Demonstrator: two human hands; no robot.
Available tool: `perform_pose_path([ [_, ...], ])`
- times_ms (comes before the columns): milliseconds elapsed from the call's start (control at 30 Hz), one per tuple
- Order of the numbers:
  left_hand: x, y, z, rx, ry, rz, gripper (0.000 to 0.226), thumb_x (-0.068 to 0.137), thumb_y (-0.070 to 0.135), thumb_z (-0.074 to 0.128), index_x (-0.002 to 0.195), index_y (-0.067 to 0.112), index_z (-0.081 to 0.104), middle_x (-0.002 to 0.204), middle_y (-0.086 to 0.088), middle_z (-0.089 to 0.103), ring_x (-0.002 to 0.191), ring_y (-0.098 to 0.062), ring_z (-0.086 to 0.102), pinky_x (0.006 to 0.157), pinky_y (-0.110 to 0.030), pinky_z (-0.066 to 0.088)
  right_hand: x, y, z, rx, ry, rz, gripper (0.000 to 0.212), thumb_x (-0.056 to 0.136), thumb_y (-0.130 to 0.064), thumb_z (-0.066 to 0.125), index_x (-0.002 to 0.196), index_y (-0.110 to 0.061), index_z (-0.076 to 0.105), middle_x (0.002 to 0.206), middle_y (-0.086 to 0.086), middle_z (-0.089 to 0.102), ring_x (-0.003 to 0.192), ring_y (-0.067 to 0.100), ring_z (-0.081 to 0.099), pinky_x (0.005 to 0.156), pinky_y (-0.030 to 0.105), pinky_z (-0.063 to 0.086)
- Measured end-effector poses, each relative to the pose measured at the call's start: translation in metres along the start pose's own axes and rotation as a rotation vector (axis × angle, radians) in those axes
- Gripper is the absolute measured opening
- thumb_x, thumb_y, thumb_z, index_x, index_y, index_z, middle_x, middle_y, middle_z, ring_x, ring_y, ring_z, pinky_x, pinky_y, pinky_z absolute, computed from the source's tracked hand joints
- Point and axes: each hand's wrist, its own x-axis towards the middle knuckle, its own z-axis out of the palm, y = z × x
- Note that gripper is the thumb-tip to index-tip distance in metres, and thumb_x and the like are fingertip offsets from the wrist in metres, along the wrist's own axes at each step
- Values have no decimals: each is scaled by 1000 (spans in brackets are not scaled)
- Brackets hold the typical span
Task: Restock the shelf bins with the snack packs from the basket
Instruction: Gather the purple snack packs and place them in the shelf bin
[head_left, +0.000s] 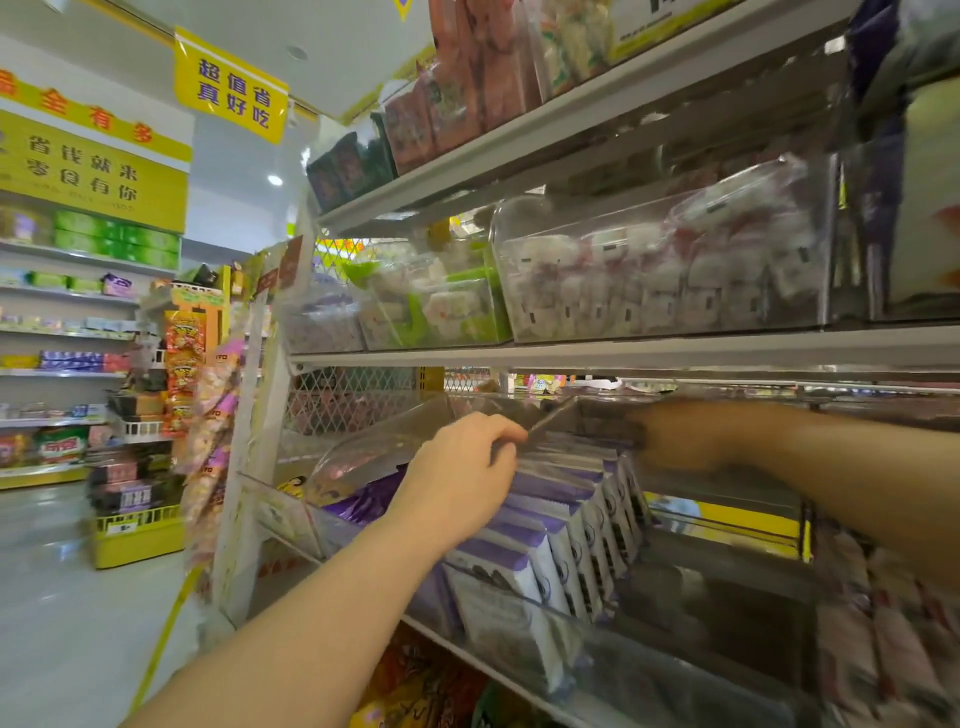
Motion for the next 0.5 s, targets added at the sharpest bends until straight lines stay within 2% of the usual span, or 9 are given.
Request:
perform_pose_path([
  [67, -22, 3, -13, -28, 81, 4, 27, 95, 19, 48, 113, 30, 65, 108, 11, 63, 101, -9, 59, 92, -34, 48, -21, -13, -10, 52, 147, -33, 33, 89, -28, 55, 122, -24, 58, 114, 0, 65, 89, 14, 55, 79, 25, 44],
  [167, -67, 6, -30, -57, 204, -2, 26, 93, 14, 50, 107, 29, 66, 99, 20, 59, 93, 2, 55, 84, -21, 46, -58, -46, -18, 104, 456, -110, 26, 85, -31, 60, 110, -30, 66, 90, -11, 67, 82, 15, 62, 67, 26, 43],
  [233, -103, 4, -39, -40, 232, -16, 25, 92, 12, 52, 104, 28, 67, 96, 22, 57, 92, 3, 55, 82, -16, 42, -86, -75, -18, 122, 549, -222, 21, 86, -31, 61, 105, -33, 67, 80, -17, 62, 77, 12, 60, 64, 25, 40],
  [367, -185, -17, -49, 10, 220, -138, 24, 89, 12, 55, 103, 27, 68, 99, 13, 64, 92, -12, 61, 87, -34, 48, -131, -148, 8, 217, 433, -430, 18, 87, -33, 60, 104, -34, 67, 77, -20, 53, 76, 8, 57, 66, 25, 41],
  [433, -231, -31, -52, 31, 208, -220, 24, 89, 10, 56, 103, 25, 68, 100, 8, 67, 91, -13, 61, 87, -34, 48, -146, -184, 37, 237, 345, -514, 18, 88, -33, 58, 104, -33, 66, 78, -17, 54, 84, 12, 61, 69, 27, 46],
  [500, -278, -46, -52, 54, 204, -316, 24, 89, 9, 56, 102, 24, 69, 101, 7, 68, 93, -13, 62, 85, -28, 46, -158, -219, 73, 263, 241, -594, 17, 89, -34, 57, 104, -32, 65, 76, -18, 55, 86, 13, 64, 71, 29, 50],
])
